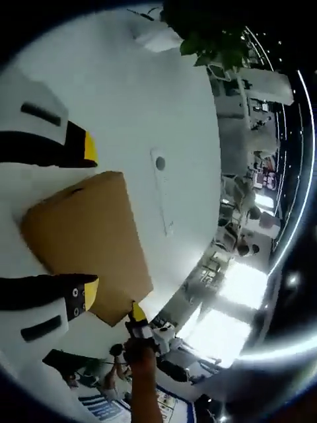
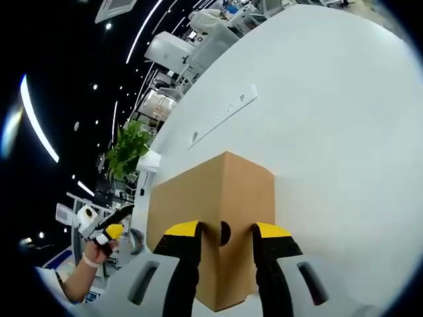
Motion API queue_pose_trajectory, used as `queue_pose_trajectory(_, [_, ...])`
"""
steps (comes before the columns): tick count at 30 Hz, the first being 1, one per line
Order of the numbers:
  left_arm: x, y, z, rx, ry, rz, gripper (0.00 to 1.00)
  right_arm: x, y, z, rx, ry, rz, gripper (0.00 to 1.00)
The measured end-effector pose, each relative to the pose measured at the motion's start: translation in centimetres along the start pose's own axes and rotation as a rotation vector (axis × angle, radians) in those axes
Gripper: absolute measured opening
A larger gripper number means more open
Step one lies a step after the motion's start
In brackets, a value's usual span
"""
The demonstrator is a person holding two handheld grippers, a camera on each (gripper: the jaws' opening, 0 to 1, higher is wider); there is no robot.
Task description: Operate the shoe box by opening the lid, removing the specified soft item, and placing it in the target area until the item is outside and the box remains undamaged.
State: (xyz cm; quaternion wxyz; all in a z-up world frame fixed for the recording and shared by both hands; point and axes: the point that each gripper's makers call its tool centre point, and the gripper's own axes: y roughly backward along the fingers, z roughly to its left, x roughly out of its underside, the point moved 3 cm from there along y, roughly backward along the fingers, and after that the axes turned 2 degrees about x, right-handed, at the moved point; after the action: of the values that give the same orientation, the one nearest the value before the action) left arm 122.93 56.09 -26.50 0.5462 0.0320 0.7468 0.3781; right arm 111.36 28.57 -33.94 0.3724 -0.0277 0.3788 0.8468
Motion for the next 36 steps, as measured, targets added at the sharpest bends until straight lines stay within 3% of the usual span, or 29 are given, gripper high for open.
queue_pose_trajectory(2, [0.0, 0.1, -0.1, -0.006, -0.074, 0.000, 0.66, 0.0, 0.0, 0.0, 0.001, 0.002, 0.001, 0.30])
queue_pose_trajectory(4, [-0.2, 0.5, -1.5, -0.008, -0.172, -0.001, 0.67, 0.0, 0.0, 0.0, 0.000, 0.000, 0.001, 0.30])
queue_pose_trajectory(8, [0.0, 1.0, -3.0, -0.045, -0.382, 0.043, 0.69, 0.0, -0.1, -0.1, -0.001, -0.001, -0.001, 0.30])
queue_pose_trajectory(9, [0.1, 1.0, -3.2, -0.051, -0.402, 0.048, 0.71, 0.0, -0.1, -0.1, -0.001, 0.001, -0.002, 0.30])
queue_pose_trajectory(14, [1.7, 0.7, -5.7, -0.048, -0.634, 0.111, 0.75, 0.0, 0.0, 0.0, 0.001, 0.007, -0.001, 0.30])
queue_pose_trajectory(17, [2.4, 0.5, -6.9, -0.050, -0.728, 0.123, 0.75, 0.0, -0.1, -0.1, 0.000, 0.004, -0.001, 0.30])
queue_pose_trajectory(21, [4.3, 0.0, -8.0, -0.059, -0.906, 0.193, 0.72, 0.0, -0.1, -0.1, -0.004, -0.001, -0.006, 0.30])
queue_pose_trajectory(26, [6.7, -1.0, -8.6, -0.056, -0.924, 0.219, 0.72, 0.1, -0.1, 0.0, -0.008, -0.003, -0.012, 0.30])
queue_pose_trajectory(32, [8.9, -2.1, -8.4, -0.087, -1.017, 0.244, 0.67, 0.1, 0.0, 0.0, -0.005, 0.001, -0.012, 0.30])
queue_pose_trajectory(36, [9.1, -2.4, -9.0, -0.102, -1.174, 0.239, 0.63, 0.1, -0.1, 0.0, -0.008, -0.011, -0.012, 0.30])
